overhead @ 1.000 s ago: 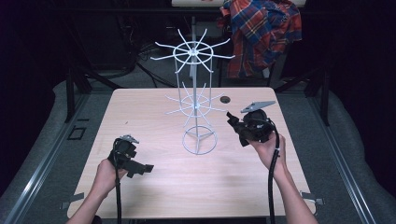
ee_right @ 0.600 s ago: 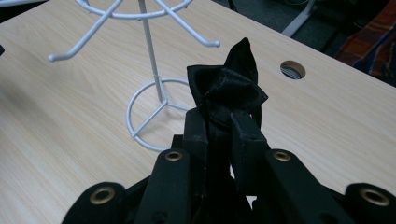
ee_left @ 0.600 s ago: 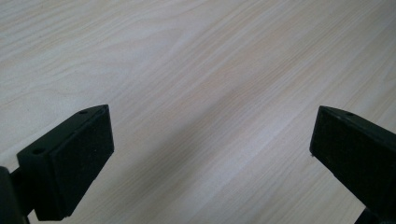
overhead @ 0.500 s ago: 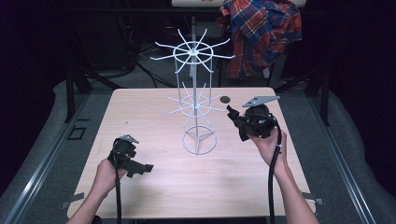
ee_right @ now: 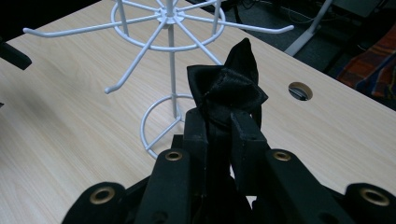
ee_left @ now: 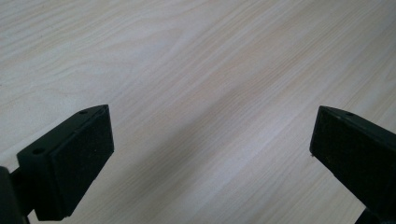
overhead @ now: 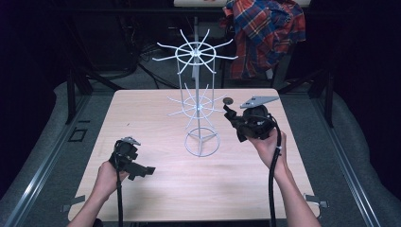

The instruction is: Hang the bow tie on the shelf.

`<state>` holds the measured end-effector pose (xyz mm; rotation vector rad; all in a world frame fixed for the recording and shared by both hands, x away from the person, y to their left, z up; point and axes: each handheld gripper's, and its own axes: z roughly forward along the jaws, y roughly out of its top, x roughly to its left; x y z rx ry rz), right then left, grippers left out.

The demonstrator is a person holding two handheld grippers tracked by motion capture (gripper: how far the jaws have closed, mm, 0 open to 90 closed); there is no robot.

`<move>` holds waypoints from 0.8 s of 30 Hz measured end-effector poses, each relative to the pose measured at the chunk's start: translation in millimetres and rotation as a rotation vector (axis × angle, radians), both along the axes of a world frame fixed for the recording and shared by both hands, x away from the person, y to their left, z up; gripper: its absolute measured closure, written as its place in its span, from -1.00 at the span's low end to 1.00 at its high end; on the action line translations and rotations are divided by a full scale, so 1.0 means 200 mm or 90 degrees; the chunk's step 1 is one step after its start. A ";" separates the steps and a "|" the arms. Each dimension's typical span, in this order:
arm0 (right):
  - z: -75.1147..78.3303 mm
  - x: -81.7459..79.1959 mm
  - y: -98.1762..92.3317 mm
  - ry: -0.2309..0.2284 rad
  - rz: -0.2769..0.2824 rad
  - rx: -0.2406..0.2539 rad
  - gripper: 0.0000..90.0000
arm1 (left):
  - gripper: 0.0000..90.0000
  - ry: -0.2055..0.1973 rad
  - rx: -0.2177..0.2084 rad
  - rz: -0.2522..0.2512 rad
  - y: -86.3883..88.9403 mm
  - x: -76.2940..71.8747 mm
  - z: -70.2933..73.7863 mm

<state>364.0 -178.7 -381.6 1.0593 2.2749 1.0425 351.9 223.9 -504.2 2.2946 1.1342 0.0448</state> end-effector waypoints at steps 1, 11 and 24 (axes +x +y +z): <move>0.00 0.00 0.00 0.004 0.001 -0.002 0.74 | -1.00 0.000 0.000 0.000 0.00 0.00 0.00; -0.05 0.02 0.03 0.013 0.015 0.002 0.74 | -1.00 0.005 0.006 -0.004 0.00 0.00 -0.01; -0.12 0.05 0.05 0.041 0.020 -0.005 0.73 | -1.00 0.008 0.014 -0.011 -0.01 0.00 -0.01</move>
